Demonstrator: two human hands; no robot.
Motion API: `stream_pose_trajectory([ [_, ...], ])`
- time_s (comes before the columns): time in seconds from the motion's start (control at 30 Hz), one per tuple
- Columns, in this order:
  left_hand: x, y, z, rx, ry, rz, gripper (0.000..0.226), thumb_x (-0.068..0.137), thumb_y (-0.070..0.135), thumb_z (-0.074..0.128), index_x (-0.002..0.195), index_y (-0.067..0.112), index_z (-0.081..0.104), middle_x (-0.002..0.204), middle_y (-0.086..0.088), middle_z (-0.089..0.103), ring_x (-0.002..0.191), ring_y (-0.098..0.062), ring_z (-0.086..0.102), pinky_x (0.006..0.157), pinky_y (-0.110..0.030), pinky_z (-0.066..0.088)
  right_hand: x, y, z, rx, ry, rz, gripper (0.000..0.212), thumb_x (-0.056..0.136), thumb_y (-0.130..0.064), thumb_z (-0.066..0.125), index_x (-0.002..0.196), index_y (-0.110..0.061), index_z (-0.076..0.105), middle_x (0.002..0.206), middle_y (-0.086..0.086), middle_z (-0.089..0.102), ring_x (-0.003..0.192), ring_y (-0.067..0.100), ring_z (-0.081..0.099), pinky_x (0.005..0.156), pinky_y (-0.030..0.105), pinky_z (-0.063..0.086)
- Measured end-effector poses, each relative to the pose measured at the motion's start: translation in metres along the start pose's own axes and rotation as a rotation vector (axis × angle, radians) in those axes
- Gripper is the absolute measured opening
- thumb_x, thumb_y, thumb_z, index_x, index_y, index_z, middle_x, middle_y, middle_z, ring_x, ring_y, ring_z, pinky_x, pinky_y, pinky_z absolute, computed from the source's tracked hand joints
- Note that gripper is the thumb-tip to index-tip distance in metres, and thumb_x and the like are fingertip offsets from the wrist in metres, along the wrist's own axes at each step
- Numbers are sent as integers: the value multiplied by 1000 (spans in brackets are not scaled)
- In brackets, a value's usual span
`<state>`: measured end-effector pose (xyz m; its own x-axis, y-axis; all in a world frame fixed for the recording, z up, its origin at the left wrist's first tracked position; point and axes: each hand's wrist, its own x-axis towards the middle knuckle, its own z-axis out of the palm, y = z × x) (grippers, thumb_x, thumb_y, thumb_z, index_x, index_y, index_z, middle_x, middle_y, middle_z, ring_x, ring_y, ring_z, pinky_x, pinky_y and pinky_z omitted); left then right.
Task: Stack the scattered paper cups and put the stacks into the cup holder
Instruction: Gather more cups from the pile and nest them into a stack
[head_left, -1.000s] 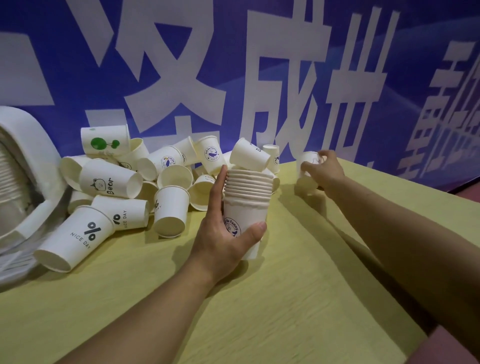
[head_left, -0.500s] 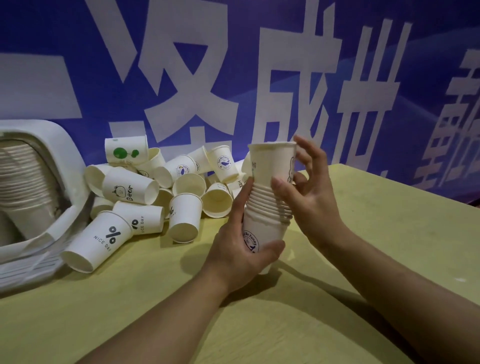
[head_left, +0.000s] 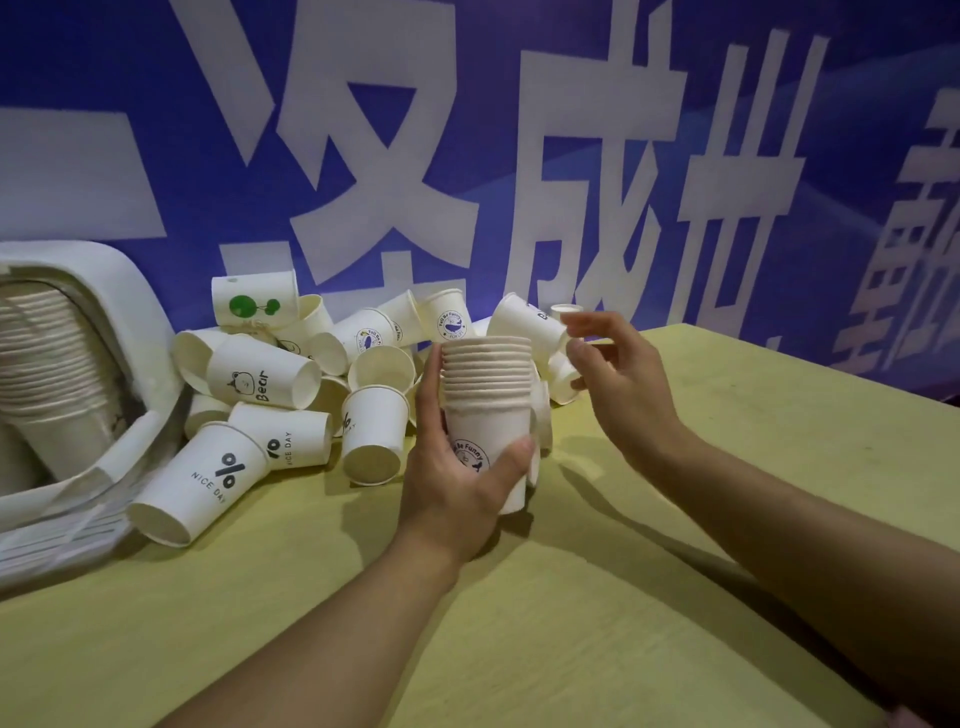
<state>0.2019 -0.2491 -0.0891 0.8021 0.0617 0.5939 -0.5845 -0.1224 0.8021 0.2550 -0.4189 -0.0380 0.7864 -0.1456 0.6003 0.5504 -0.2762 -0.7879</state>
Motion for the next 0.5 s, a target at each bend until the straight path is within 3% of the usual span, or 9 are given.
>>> stream_pose_trajectory([
  [0.07,3,-3,-1,-39,61,-15,103,66,50,75,149,57,15,141,30,47,121,6,56,92,-16,48,31,16,2,-192,18,16,26,96,-18,60,120,-29,58,118,-7,55,95,10,59,63,15,51],
  [0.23,4,-6,0,-52,54,-16,106,70,39,78,153,49,13,143,27,45,123,9,53,89,-7,45,119,75,2,-613,-9,76,39,98,-19,59,136,-26,53,143,6,46,122,26,52,102,35,45],
  [0.37,5,-7,0,-69,42,-9,105,73,29,79,153,46,14,144,24,45,122,9,54,88,-6,45,158,116,3,-777,-141,212,54,100,-18,55,149,-32,38,152,11,36,131,37,42,108,47,40],
  [0.5,6,-7,2,-66,33,-2,104,74,24,78,153,44,15,145,20,47,121,6,56,88,-7,47,174,144,8,-886,-262,211,54,100,-27,56,150,-34,36,151,10,36,127,36,43,108,47,39],
])
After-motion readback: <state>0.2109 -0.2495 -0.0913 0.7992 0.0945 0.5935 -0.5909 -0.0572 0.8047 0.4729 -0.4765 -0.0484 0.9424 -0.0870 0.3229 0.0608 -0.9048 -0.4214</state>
